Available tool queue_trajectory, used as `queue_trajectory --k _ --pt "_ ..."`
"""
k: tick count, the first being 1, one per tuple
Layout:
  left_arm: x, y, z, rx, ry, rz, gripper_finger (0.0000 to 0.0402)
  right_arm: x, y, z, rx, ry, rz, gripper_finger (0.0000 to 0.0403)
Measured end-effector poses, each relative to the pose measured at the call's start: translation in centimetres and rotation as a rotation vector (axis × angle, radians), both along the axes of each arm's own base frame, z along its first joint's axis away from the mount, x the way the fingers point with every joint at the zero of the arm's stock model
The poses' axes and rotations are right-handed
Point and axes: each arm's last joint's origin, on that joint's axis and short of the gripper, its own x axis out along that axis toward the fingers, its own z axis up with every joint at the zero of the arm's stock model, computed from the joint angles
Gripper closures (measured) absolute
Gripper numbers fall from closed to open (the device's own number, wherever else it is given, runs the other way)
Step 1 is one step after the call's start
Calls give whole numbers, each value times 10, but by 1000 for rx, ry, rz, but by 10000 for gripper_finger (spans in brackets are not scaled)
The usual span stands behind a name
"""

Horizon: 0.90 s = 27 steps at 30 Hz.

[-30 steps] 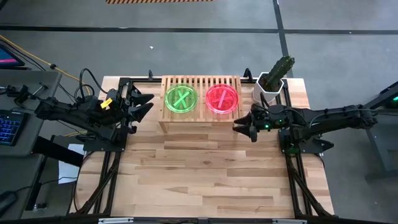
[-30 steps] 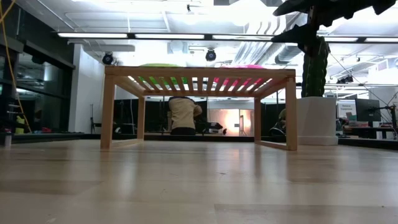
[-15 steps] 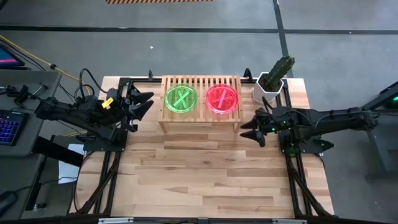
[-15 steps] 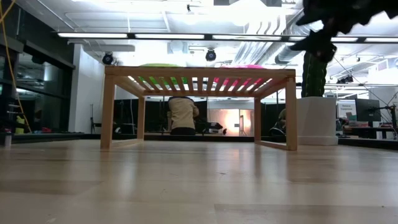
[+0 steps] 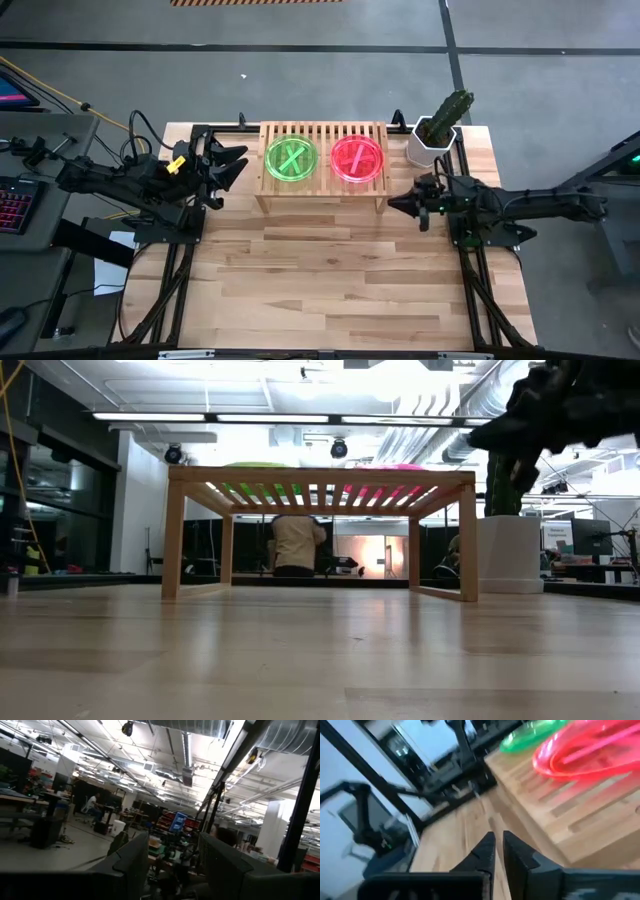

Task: Place and stack plates onto a shelf
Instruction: Return to Home Position

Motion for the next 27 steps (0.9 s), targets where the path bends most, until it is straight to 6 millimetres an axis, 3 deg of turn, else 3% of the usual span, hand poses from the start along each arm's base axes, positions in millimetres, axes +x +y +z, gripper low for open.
queue_trajectory --k 7,15,27 --pt "0 0 0 -25 -9 -11 239 -6 -2 -22 -11 -207 50 400" --pt "0 0 0 -28 -6 -4 239 -10 -2 -43 -60 -66 57 402" --pt "2 0 -5 -43 44 -15 239 -31 -1 -48 -51 -14 34 403"
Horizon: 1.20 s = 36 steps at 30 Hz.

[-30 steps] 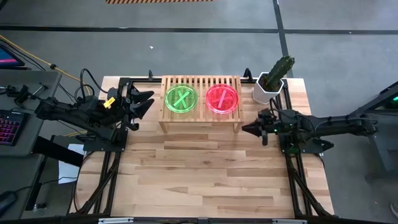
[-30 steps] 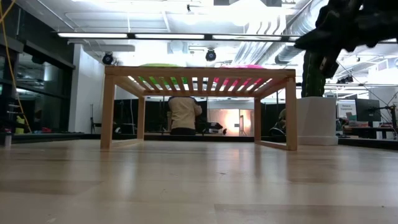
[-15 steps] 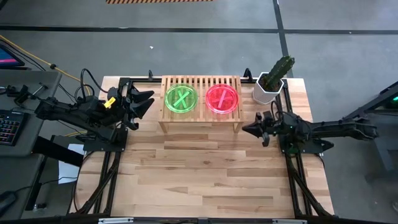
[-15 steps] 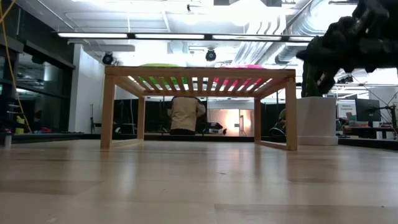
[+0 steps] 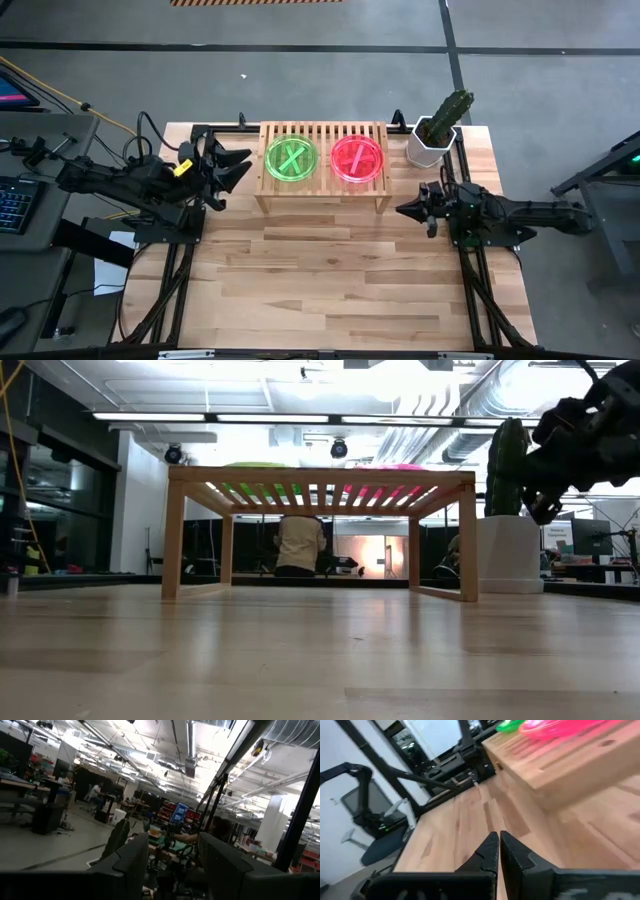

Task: Place and stack plates onto a shelf
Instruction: Return to Home Position

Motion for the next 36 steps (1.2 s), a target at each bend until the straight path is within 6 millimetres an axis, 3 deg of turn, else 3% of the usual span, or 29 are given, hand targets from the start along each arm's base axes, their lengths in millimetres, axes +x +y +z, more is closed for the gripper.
queue_trajectory --k 11,27,30,36 --pt "1 0 -2 -11 20 -7 239 -10 -2 10 -146 -116 -83 403" --pt "4 -3 -15 42 157 -85 244 -10 -2 9 -76 -111 -94 403" --pt "6 -1 -21 96 224 -135 273 -10 -2 9 -28 -112 -96 403" --pt "3 17 -29 194 269 -180 389 -10 -2 9 21 -114 -99 403"
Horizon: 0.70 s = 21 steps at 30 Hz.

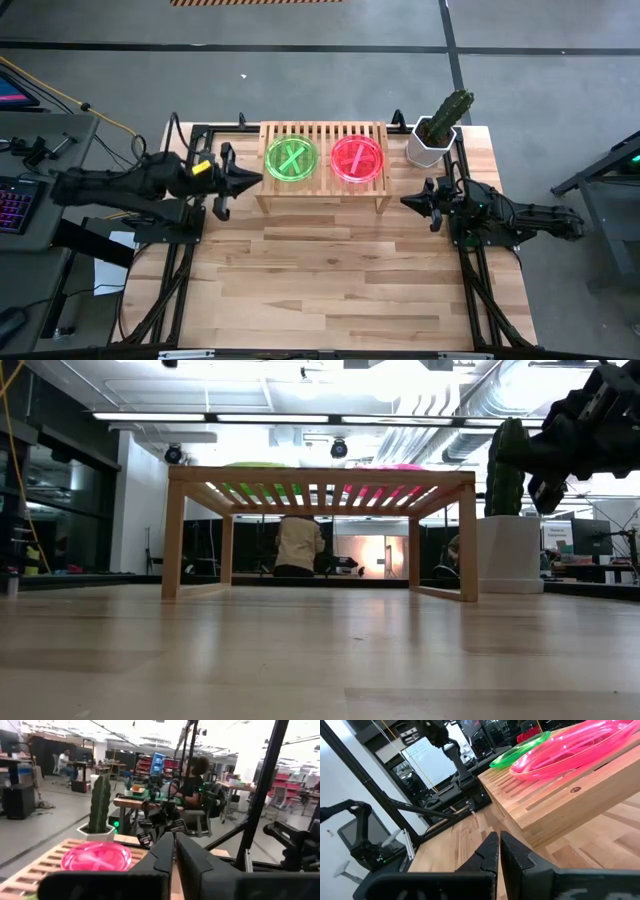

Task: Place and stack plates onto a shelf
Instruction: Return to Home Position

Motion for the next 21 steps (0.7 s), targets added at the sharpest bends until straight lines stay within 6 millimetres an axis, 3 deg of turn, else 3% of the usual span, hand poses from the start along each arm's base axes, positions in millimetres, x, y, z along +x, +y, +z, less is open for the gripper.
queue_trajectory --k 4,12,21 --pt "-15 10 -20 -48 -23 -13 392 0 0 0 -4 0 0 403" --pt "-53 10 -54 -133 -168 -24 401 0 0 0 -5 0 0 403" --pt "-58 6 -89 -193 -309 -82 401 0 0 0 -5 0 0 402"
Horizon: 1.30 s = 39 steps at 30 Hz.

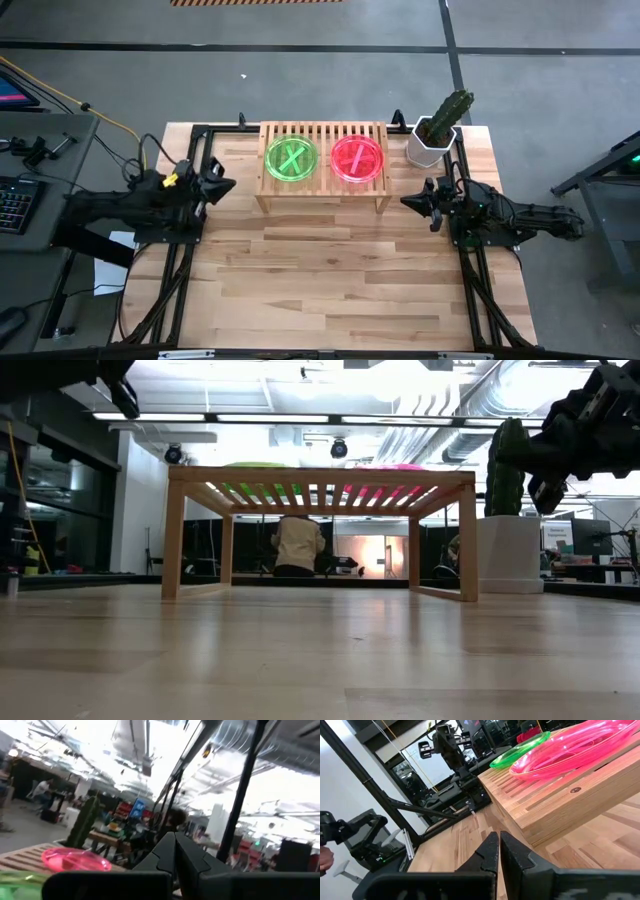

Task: Place and stack plates onto a shelf
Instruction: Return to Home Position

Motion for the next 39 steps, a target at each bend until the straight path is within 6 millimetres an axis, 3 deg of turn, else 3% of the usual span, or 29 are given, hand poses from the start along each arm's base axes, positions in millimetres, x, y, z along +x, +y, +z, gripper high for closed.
queue_trajectory --k 9,15,34,39 --pt "3 -4 -29 -23 -82 -21 401 0 0 0 0 0 0 402" --pt "5 -4 -40 4 -32 -4 401 0 0 0 1 0 0 402" --pt "11 -5 -90 5 491 -36 401 0 0 0 0 0 0 402" --pt "12 -5 -92 -4 511 -45 401 0 0 0 0 0 0 402"
